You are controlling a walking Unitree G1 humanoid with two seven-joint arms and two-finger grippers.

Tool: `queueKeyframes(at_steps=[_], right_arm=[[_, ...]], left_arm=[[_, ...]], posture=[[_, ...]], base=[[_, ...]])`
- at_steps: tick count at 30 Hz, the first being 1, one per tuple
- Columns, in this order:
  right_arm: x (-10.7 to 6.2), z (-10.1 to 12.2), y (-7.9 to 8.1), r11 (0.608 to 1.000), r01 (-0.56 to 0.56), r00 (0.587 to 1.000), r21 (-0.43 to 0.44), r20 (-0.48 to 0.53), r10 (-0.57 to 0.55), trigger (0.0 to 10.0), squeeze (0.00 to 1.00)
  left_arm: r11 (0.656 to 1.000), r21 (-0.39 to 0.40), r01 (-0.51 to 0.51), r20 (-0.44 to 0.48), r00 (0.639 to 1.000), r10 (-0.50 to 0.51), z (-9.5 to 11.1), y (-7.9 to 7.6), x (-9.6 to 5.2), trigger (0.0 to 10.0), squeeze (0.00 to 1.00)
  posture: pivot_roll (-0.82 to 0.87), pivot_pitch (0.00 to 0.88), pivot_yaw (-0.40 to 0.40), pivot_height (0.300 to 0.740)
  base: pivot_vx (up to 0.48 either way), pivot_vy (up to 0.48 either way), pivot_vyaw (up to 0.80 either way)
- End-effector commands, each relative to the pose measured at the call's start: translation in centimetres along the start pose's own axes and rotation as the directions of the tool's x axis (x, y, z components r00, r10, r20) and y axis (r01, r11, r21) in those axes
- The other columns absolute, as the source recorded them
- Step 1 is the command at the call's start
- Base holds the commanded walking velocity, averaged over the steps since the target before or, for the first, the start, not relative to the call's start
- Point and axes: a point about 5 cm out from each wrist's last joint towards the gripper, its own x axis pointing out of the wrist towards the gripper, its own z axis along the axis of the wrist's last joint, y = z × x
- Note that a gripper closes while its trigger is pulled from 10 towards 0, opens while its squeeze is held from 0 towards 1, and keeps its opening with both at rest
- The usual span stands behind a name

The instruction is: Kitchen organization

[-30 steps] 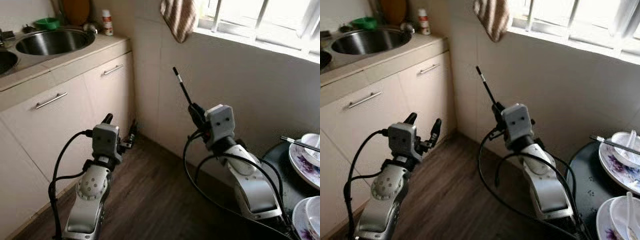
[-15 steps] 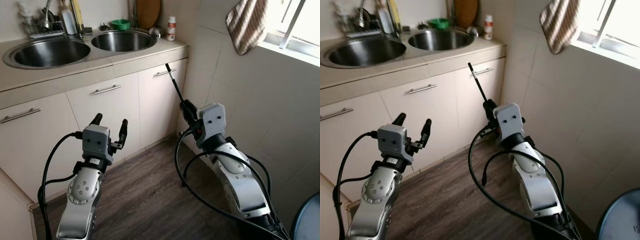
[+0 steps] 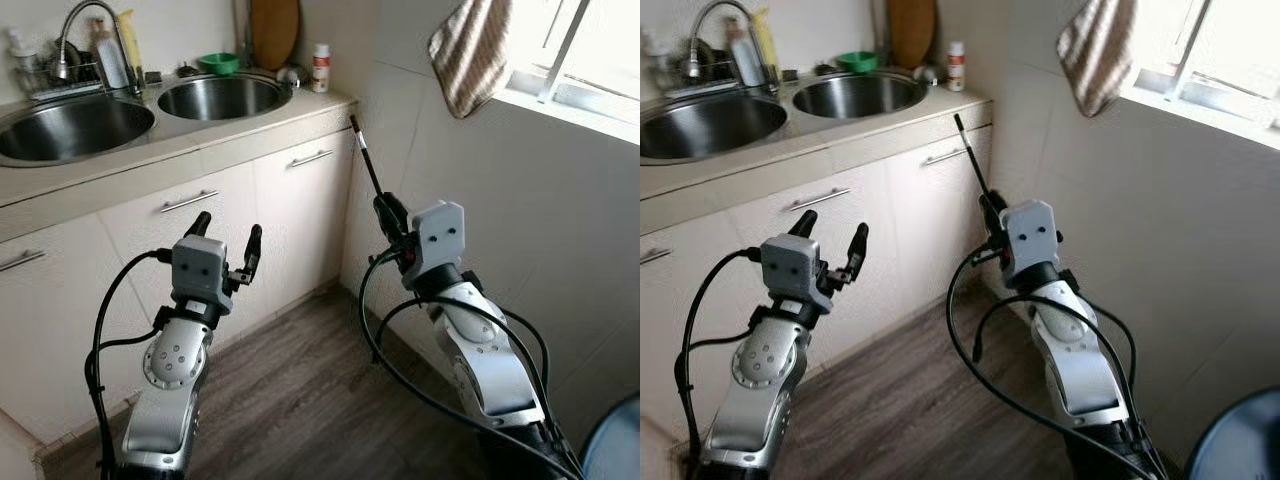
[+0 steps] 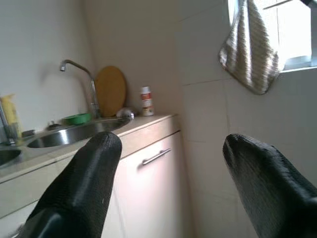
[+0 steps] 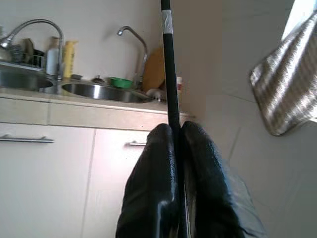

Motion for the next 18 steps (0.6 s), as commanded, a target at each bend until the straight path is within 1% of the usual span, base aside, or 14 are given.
queueKeyframes(at_steps=[1,9,18], right_arm=[[0.54,0.76,0.78,1.000,-0.024,0.999,0.000,0.039,0.024,0.0,0.00],[0.72,0.80,0.84,0.999,-0.029,0.998,-0.021,0.047,0.030,0.0,0.00],[0.95,0.94,0.74,0.999,-0.026,0.998,-0.026,0.056,0.027,0.0,0.00]], left_arm=[[0.999,0.030,-0.024,0.006,1.000,0.024,0.07,1.03,0.08,10.0,0.00],[1.000,0.028,-0.012,0.030,0.999,0.011,0.29,0.64,0.73,10.0,0.00],[0.999,0.034,-0.006,0.042,0.999,0.005,0.34,0.53,0.98,10.0,0.00]], posture=[[0.07,0.000,-0.024,0.740],[0.07,0.000,-0.028,0.740],[0.07,0.000,-0.031,0.740]], base=[[0.458,0.000,0.80],[0.458,0.000,0.80],[0.456,0.000,0.80]])
